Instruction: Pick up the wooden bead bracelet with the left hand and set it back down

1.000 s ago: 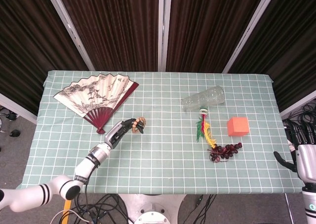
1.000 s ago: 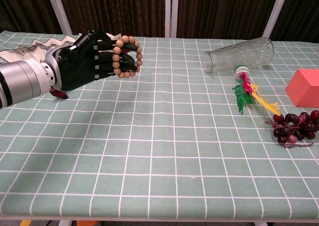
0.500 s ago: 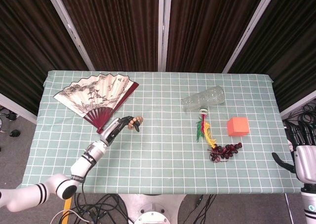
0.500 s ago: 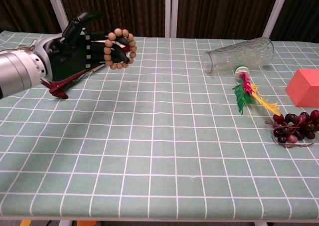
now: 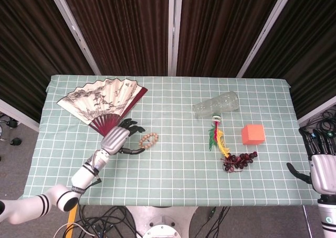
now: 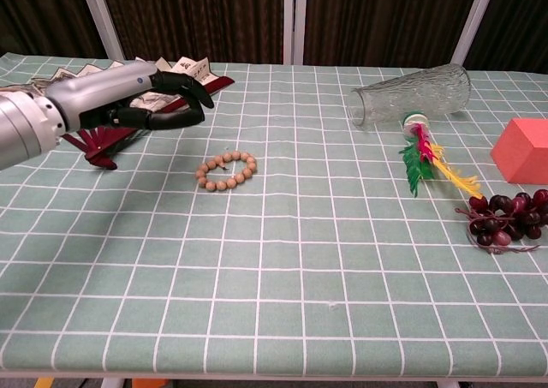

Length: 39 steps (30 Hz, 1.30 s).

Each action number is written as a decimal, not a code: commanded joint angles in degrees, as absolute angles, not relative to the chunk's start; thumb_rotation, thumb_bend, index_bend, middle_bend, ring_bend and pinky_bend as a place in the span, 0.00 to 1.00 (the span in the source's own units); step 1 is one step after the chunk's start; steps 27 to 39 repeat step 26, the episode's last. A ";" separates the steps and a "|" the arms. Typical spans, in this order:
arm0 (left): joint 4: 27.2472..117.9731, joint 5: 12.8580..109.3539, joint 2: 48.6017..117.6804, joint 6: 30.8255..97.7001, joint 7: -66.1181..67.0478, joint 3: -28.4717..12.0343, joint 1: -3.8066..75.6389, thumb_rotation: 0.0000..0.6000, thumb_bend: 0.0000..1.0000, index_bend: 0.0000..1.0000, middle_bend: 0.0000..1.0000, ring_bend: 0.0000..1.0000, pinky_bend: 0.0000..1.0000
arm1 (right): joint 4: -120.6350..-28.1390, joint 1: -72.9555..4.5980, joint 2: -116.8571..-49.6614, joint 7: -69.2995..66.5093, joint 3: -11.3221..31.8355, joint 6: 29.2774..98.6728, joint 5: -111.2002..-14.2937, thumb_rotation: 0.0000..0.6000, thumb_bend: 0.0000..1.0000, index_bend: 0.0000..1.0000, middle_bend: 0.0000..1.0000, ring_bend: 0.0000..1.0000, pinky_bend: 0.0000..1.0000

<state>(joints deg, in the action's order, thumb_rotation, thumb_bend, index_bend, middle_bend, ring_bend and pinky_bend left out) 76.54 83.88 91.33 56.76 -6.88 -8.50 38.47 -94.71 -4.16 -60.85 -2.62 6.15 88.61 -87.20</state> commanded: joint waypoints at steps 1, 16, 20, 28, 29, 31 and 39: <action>79.09 83.26 90.32 64.10 0.08 -9.03 36.31 0.63 0.09 0.23 0.27 0.10 0.07 | -94.39 -4.30 -60.93 -3.09 5.97 88.14 -87.16 1.00 0.10 0.00 0.13 0.00 0.00; 83.86 74.64 72.23 81.96 1.72 -7.66 16.66 1.00 0.09 0.23 0.27 0.10 0.05 | -90.74 -8.41 -58.39 -14.26 3.43 77.47 -87.93 1.00 0.12 0.00 0.00 0.00 0.00; 86.45 76.35 70.97 87.91 0.27 -3.76 10.11 1.00 0.09 0.23 0.26 0.10 0.05 | -89.50 -7.99 -60.00 -14.52 3.14 79.77 -89.63 1.00 0.12 0.00 0.00 0.00 0.00; 90.48 78.86 70.44 92.35 0.07 0.60 3.97 1.00 0.09 0.23 0.26 0.10 0.04 | -90.33 -7.18 -61.15 -11.72 2.93 83.10 -91.46 1.00 0.12 0.00 0.00 0.00 0.00; 90.48 78.86 70.44 92.35 0.07 0.60 3.97 1.00 0.09 0.23 0.26 0.10 0.04 | -90.33 -7.18 -61.15 -11.72 2.93 83.10 -91.46 1.00 0.12 0.00 0.00 0.00 0.00; 90.48 78.86 70.44 92.35 0.07 0.60 3.97 1.00 0.09 0.23 0.26 0.10 0.04 | -90.33 -7.18 -61.15 -11.72 2.93 83.10 -91.46 1.00 0.12 0.00 0.00 0.00 0.00; 90.48 78.86 70.44 92.35 0.07 0.60 3.97 1.00 0.09 0.23 0.26 0.10 0.04 | -90.33 -7.18 -61.15 -11.72 2.93 83.10 -91.46 1.00 0.12 0.00 0.00 0.00 0.00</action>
